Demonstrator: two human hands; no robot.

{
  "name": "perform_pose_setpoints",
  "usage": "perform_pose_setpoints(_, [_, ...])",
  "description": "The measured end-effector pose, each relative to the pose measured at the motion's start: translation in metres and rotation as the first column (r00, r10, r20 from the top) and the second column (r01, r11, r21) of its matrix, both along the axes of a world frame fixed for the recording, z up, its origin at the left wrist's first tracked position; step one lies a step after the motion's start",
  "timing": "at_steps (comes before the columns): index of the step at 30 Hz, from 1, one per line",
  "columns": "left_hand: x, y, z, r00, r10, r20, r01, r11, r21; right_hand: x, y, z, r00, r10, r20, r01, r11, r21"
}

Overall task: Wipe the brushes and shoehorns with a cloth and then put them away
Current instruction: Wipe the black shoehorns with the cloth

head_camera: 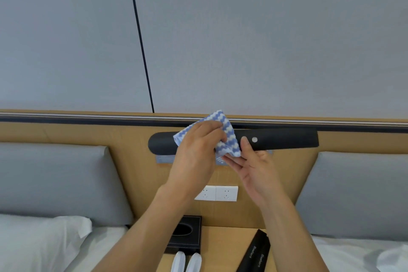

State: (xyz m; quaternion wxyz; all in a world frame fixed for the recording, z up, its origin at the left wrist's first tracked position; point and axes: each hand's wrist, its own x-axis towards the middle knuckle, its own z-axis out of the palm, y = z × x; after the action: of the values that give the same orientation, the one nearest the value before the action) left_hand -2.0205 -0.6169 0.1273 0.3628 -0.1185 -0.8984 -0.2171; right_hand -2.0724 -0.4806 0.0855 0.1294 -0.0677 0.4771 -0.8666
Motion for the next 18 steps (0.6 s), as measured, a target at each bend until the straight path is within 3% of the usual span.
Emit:
perform_pose_setpoints(4, [-0.001, -0.005, -0.008, 0.994, -0.064, 0.093, 0.060, 0.997, 0.046, -0.001, 0.005, 0.006, 0.998, 0.055, 0.015, -0.053, 0.993, -0.106])
perform_pose_setpoints(9, [-0.003, 0.004, -0.007, 0.997, 0.062, -0.035, -0.061, 0.998, 0.033, -0.001, 0.003, 0.006, 0.997, 0.074, 0.007, -0.071, 0.978, -0.194])
perform_pose_setpoints(13, [-0.007, 0.009, -0.005, 0.990, 0.037, -0.135, -0.031, 0.998, 0.045, 0.000, -0.003, 0.008, 0.999, 0.024, -0.028, -0.030, 0.976, -0.215])
perform_pose_setpoints(18, [-0.009, 0.000, -0.009, 0.986, 0.008, -0.164, -0.016, 0.999, -0.047, -0.003, 0.001, 0.011, 0.999, -0.047, -0.025, 0.040, 0.972, -0.232])
